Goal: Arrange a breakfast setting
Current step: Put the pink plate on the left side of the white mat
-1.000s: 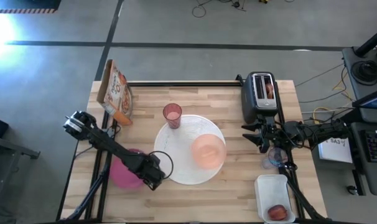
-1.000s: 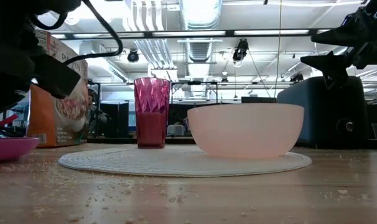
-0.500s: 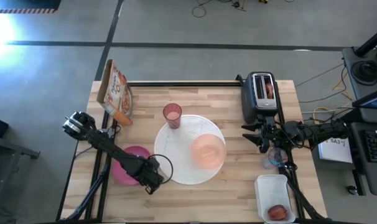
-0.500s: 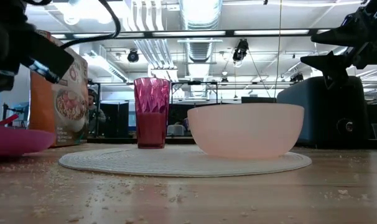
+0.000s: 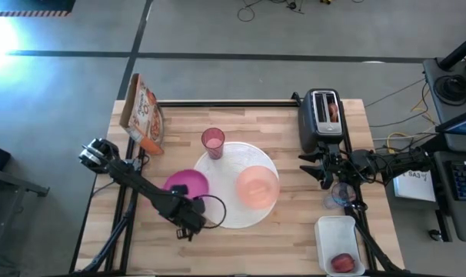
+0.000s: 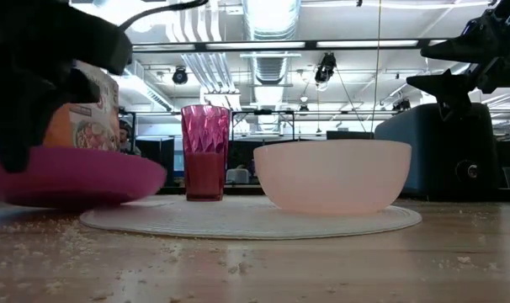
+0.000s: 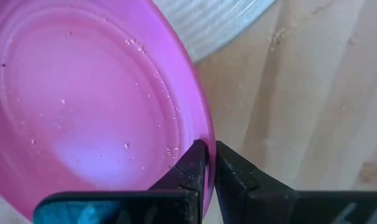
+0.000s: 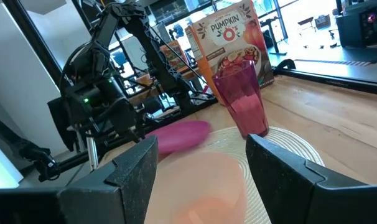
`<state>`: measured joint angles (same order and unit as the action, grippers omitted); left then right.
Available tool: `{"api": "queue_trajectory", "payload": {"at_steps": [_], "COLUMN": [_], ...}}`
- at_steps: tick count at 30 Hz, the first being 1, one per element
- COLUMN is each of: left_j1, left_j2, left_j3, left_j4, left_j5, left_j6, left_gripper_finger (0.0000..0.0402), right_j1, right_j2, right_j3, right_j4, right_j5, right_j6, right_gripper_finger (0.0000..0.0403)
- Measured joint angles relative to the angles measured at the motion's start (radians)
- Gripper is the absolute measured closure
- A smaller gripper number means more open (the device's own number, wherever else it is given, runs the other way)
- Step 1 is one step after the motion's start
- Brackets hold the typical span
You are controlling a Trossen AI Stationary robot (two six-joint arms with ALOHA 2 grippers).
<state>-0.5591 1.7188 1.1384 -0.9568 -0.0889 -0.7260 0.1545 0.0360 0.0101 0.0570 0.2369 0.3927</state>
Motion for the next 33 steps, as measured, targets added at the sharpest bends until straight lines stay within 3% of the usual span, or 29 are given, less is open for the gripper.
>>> {"api": "queue_trajectory", "payload": {"at_steps": [15, 33], "left_j1": [0.010, 0.034], "left_j2": [0.111, 0.148], "left_j3": [0.120, 0.157], "left_j4": [0.007, -0.030], "left_j5": [-0.035, -0.112], "left_j6": [0.663, 0.659], "left_gripper_finger": [0.0395, 0.0388], "right_j1": [0.000, 0.000], "right_j2": [0.000, 0.000], "right_j3": [0.000, 0.000], "right_j4": [0.000, 0.000], "right_j5": [0.000, 0.000], "right_j6": [0.000, 0.000], "right_gripper_finger": [0.0170, 0.0170]}}
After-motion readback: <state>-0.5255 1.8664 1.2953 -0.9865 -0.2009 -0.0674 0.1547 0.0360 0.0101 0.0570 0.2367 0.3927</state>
